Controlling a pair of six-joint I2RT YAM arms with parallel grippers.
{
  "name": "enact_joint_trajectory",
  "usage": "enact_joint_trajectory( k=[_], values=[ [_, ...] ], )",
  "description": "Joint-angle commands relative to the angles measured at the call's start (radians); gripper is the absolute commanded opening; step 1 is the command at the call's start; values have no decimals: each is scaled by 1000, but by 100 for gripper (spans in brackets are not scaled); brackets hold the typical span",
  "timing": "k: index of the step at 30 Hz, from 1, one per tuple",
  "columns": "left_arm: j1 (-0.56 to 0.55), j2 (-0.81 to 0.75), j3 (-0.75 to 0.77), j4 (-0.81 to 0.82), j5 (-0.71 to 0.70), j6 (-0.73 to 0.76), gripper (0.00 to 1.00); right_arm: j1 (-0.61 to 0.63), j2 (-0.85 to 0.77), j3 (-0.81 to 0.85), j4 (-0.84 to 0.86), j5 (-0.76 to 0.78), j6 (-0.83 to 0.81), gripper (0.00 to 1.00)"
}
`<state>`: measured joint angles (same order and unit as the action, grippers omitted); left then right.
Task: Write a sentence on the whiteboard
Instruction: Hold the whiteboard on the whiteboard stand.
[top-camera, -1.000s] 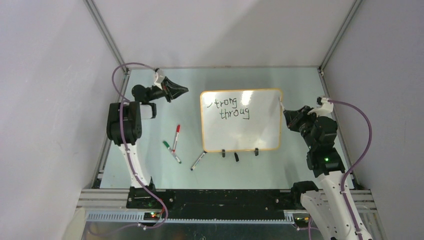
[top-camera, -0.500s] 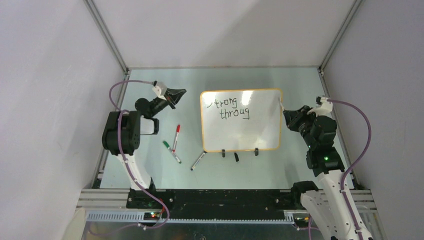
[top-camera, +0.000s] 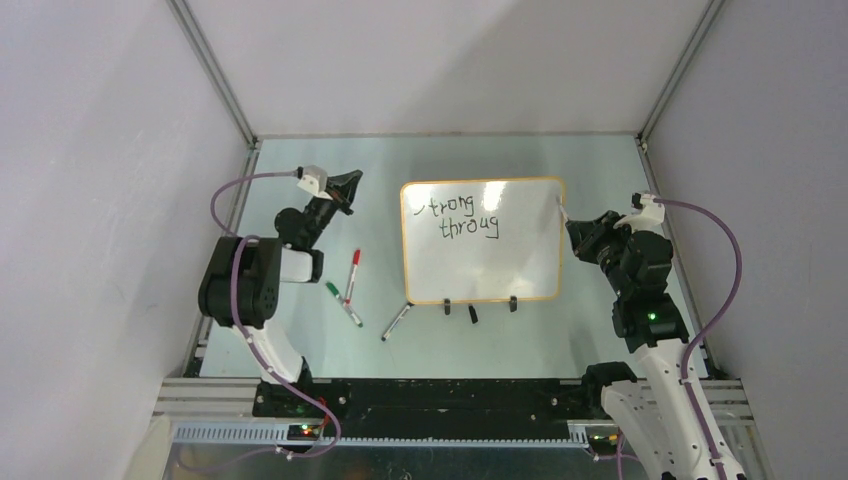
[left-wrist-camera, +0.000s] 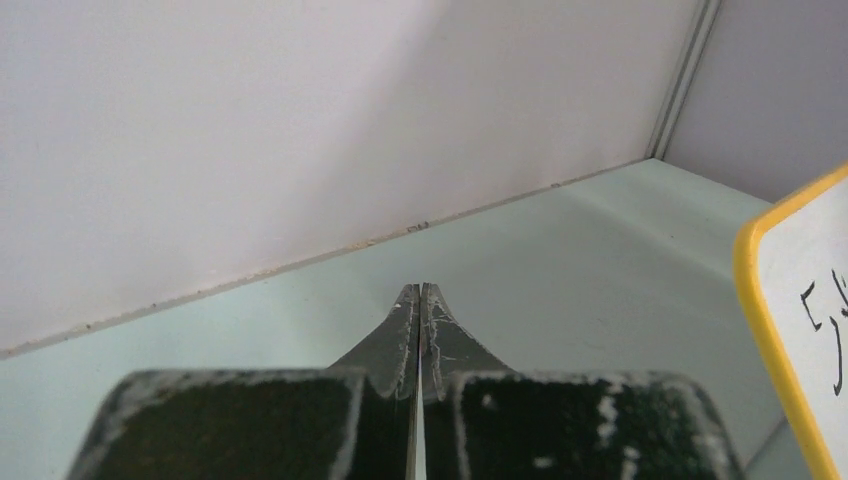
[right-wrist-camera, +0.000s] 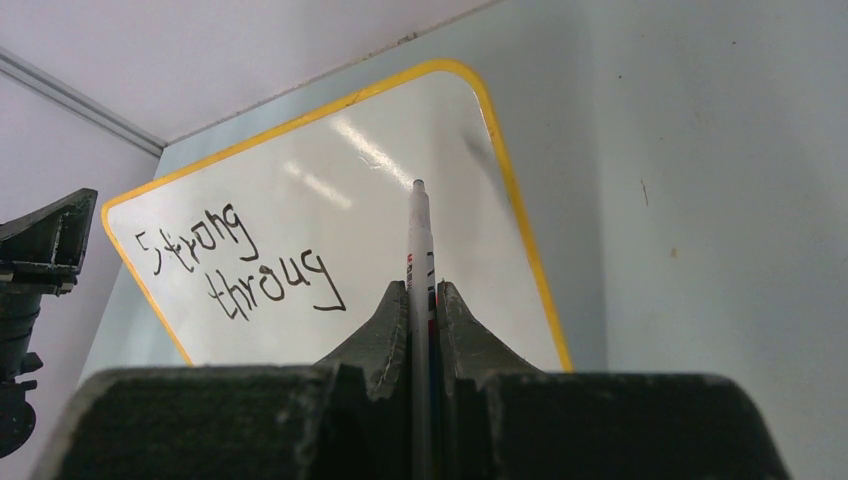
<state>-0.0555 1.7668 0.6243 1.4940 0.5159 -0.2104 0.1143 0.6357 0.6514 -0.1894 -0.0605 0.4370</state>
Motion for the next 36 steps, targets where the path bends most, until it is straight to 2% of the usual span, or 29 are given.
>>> enact_joint_trajectory(
  k=[1, 9, 11, 12, 14, 15, 18, 21, 25, 29, 32, 34, 35, 36],
  values=[
    [15, 35, 33, 40, -51, -61, 0, 5, -7, 4, 29, -1, 7, 0],
    [30, 56, 60, 42, 13, -97, 0, 5, -14, 3, 26, -1, 7, 0],
    [33, 90, 88, 25, 2, -232, 0, 5, -15, 3, 27, -1, 7, 0],
    [48, 153, 137, 33, 18, -385, 0, 5, -16, 3, 26, -1, 7, 0],
    [84, 196, 182, 41, 30, -505, 0, 5, -19, 4, 24, 3, 6, 0],
    [71, 176, 131, 41, -23, -473, 0, 4, -24, 3, 23, 6, 6, 0],
    [22, 53, 55, 10, -88, -247, 0, 5, -26, 4, 20, 11, 6, 0],
    [17, 45, 54, -22, -97, -233, 1, 5, -23, 3, 24, 4, 6, 0],
    [-6, 8, -14, -5, -208, -166, 2, 5, -27, 3, 20, 8, 5, 0],
    [-73, -119, -53, -160, -331, -10, 3, 5, -26, 3, 22, 10, 5, 0],
    [-152, -189, -54, -366, -501, 131, 4, 4, -25, 4, 22, 6, 5, 0],
    [-191, -205, -23, -480, -546, 179, 22, 6, -26, 3, 22, 7, 5, 0],
    [-197, -206, -21, -487, -553, 178, 49, 6, -26, 2, 21, 6, 5, 0],
    [-199, -208, -31, -477, -570, 171, 83, 5, -27, 3, 22, 8, 5, 0]
  ],
)
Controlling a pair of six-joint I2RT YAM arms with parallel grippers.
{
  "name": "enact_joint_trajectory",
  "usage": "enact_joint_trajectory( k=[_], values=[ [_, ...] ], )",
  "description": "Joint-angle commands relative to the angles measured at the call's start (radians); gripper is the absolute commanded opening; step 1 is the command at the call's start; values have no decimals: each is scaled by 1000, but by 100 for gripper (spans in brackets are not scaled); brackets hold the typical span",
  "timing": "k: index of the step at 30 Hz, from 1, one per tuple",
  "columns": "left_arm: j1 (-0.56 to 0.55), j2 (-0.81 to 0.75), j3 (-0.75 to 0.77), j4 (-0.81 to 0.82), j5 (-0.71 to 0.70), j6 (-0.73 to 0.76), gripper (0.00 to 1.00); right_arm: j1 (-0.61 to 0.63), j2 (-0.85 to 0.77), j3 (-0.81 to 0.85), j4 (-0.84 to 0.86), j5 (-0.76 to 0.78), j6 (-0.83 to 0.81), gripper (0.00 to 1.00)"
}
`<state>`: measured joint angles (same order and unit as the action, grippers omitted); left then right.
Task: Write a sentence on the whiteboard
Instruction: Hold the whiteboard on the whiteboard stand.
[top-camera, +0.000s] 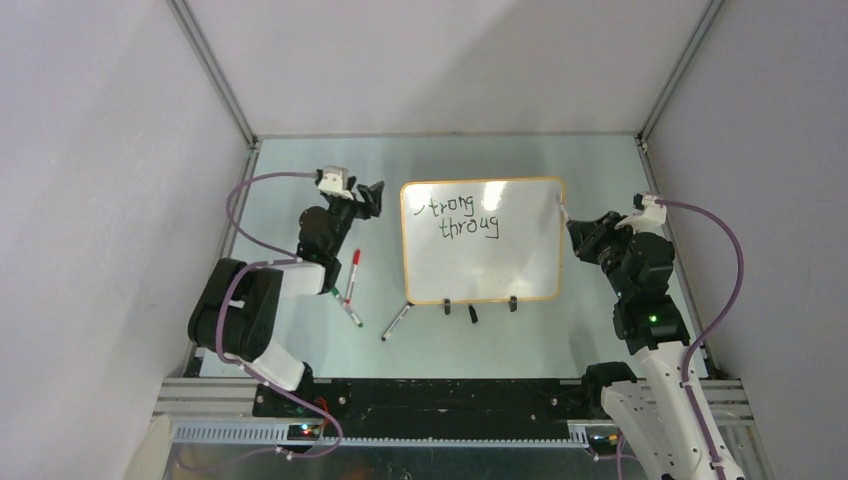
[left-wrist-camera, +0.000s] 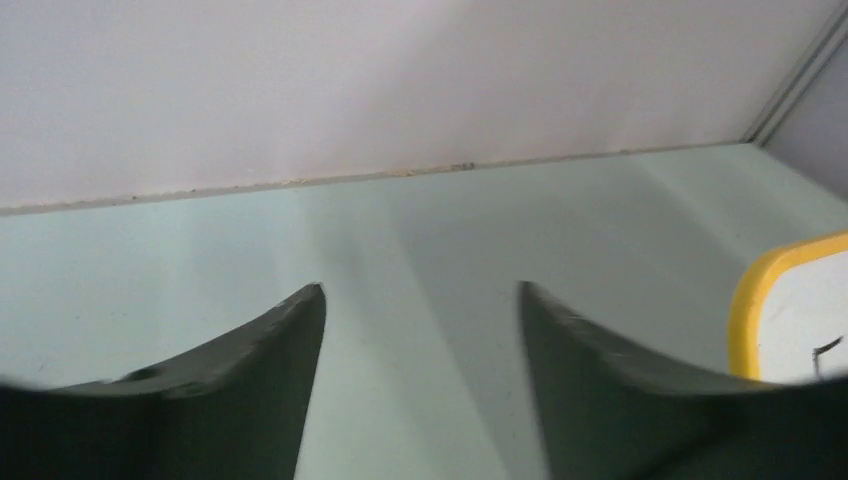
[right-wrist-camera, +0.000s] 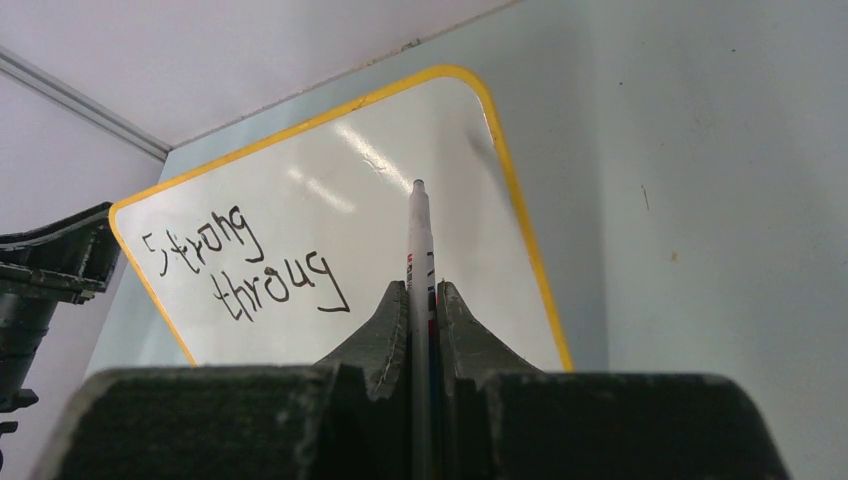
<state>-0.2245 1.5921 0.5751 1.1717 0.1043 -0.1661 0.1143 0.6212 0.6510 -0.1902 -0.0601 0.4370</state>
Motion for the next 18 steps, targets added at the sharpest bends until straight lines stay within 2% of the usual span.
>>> enact_joint_trajectory(
  k=[1, 2, 4, 8, 13, 18],
  values=[
    [-30, -40, 8, -143, -165, 118, 91, 5, -13, 2, 22, 7, 5, 0],
    [-30, -41, -12, -113, -159, 121, 97, 7, -14, 2, 21, 7, 5, 0],
    [-31, -52, -34, -86, -152, 105, 99, 6, -15, 4, 21, 7, 5, 0],
    [-30, -89, -38, -180, -158, 44, 99, 7, -16, 4, 22, 5, 5, 0],
    [-32, -119, -95, -125, -223, -21, 99, 6, -21, 4, 22, 4, 5, 0],
    [-63, -112, -36, -238, -279, -38, 99, 7, -23, 4, 21, 3, 5, 0]
  ],
)
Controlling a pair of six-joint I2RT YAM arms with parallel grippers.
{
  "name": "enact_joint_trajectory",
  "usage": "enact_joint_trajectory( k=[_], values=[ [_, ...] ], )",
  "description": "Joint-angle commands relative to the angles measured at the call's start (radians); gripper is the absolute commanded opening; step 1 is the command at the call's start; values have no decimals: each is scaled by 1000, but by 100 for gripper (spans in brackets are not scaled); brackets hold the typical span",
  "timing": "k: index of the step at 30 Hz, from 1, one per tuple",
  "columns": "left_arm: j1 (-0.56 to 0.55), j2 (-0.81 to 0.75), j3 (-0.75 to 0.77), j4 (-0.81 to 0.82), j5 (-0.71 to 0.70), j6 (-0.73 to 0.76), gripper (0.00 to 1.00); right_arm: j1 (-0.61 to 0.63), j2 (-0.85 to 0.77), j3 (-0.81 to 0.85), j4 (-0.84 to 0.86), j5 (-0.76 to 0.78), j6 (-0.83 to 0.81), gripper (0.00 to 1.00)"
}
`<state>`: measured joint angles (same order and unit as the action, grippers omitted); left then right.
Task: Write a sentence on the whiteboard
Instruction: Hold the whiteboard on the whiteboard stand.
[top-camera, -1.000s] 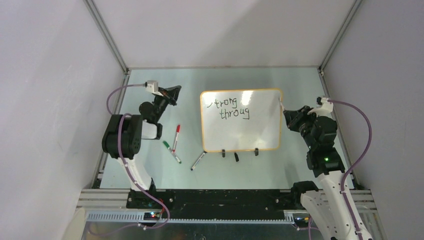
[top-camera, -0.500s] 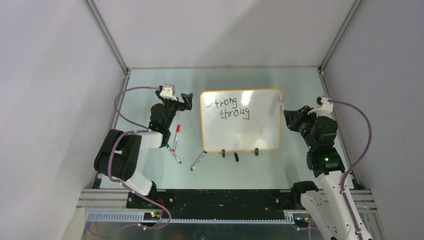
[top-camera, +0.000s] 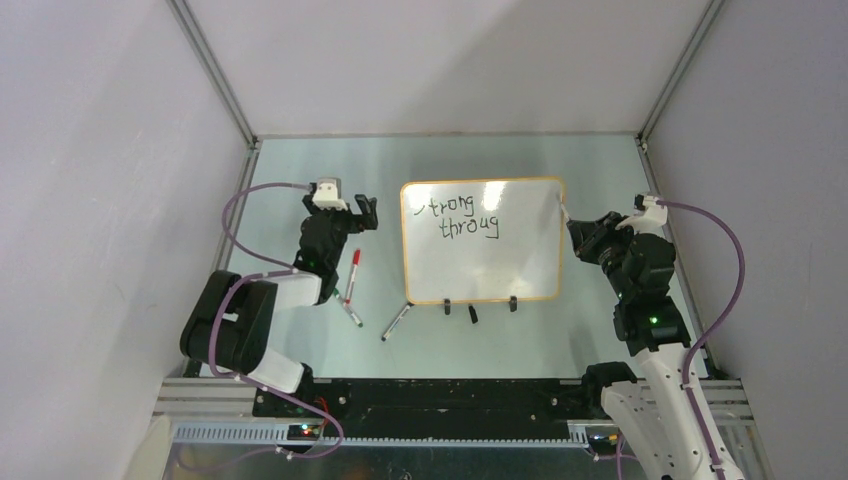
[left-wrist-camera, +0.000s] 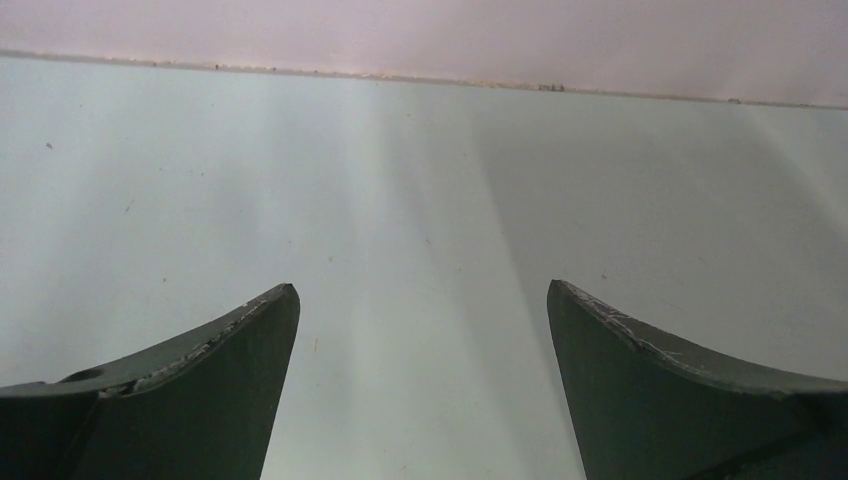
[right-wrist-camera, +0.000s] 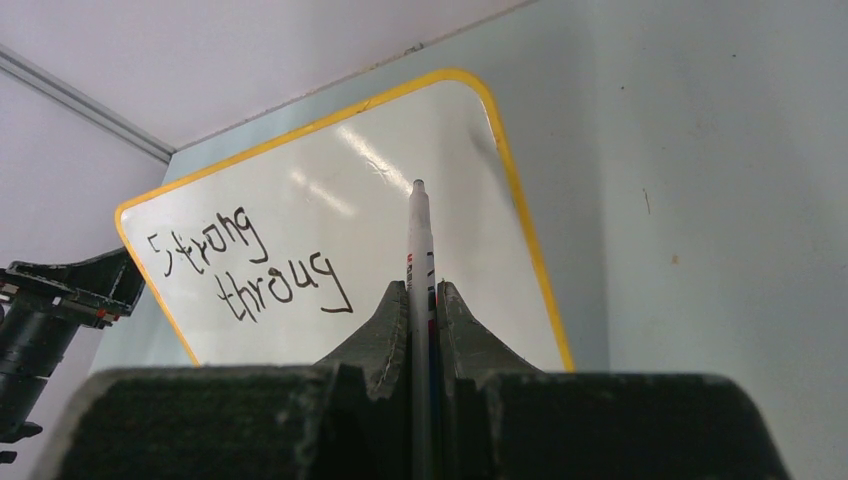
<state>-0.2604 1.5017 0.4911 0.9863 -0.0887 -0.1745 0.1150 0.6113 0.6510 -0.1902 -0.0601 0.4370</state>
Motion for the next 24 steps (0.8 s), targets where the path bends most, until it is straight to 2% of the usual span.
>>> enact_joint_trajectory(
  k=[1, 2, 6, 10, 12, 15, 24],
  values=[
    [-38, -25, 48, -67, -148, -27, 99, 6, -15, 4, 21, 4, 5, 0],
    [-64, -30, 45, -67, -208, -14, 99, 6, -16, 3, 19, 6, 5, 0],
    [-123, -13, 86, -107, -263, 48, 99, 7, -20, 3, 18, 9, 5, 0],
    [-141, 50, 225, -307, -277, 57, 99, 7, -20, 4, 16, 15, 3, 0],
    [-170, 54, 232, -301, -372, 66, 99, 7, -22, 2, 15, 18, 2, 0],
    [-181, 49, 216, -284, -407, 62, 99, 7, -26, 3, 11, 23, 2, 0],
    [-181, 75, 263, -336, -375, 63, 100, 10, -28, -4, 21, 23, 3, 0]
  ],
)
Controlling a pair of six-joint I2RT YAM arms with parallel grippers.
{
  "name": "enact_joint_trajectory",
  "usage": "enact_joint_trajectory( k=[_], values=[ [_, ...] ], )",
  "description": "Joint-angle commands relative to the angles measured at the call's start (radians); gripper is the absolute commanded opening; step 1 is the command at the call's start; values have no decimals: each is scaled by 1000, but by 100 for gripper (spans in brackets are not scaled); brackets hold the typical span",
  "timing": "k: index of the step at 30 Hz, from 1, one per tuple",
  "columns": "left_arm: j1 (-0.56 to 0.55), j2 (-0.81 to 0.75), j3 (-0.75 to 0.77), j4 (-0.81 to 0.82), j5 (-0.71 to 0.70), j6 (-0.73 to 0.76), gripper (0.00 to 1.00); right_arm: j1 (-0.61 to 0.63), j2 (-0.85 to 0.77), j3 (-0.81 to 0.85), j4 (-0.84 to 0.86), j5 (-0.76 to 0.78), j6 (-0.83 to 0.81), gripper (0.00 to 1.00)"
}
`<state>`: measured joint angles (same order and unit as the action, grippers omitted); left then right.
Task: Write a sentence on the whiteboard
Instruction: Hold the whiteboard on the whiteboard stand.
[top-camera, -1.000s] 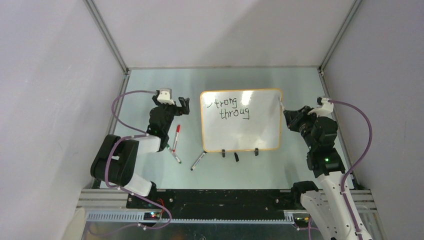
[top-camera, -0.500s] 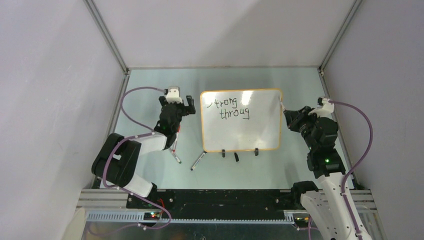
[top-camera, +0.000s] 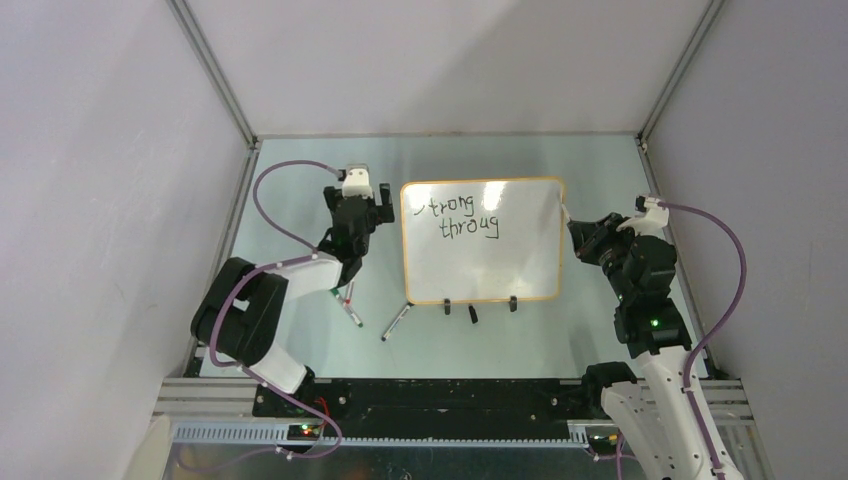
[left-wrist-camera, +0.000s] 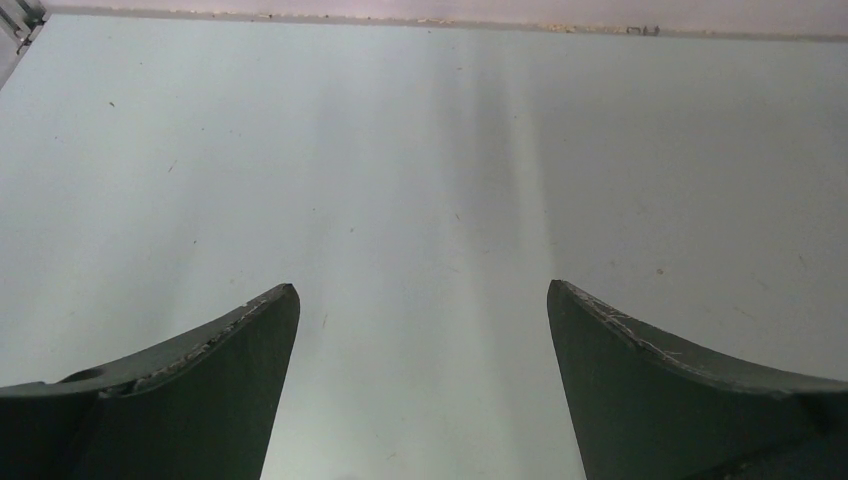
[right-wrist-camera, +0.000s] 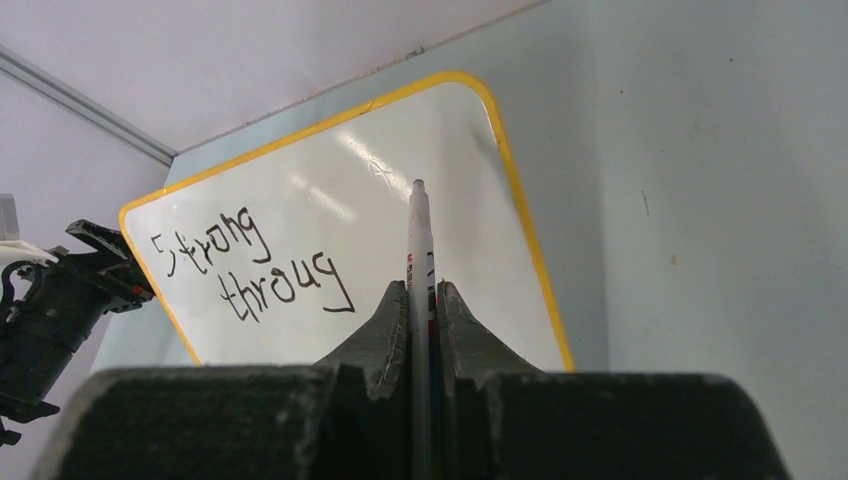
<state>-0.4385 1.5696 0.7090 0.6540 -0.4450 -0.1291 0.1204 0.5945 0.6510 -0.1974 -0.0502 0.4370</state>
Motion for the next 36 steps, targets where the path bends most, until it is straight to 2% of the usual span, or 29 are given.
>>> enact_joint_trajectory(
  k=[1, 4, 12, 23, 28, 36],
  values=[
    [-3, 13, 57, -28, -31, 10, 100, 5, -11, -4, 28, 13, 3, 0],
    [-3, 36, 107, -82, -88, -33, 99, 6, -10, -4, 28, 14, 2, 0],
    [-5, 102, 231, -238, -84, -43, 99, 9, -7, -4, 31, 14, 1, 0],
    [-9, 127, 270, -263, -26, -35, 96, 14, -3, -4, 33, 19, 1, 0],
    [-30, 140, 292, -277, -49, -22, 95, 16, -6, -4, 29, 27, -2, 0],
    [-46, 140, 287, -268, 14, -19, 87, 19, -4, -4, 29, 26, -4, 0]
  ],
)
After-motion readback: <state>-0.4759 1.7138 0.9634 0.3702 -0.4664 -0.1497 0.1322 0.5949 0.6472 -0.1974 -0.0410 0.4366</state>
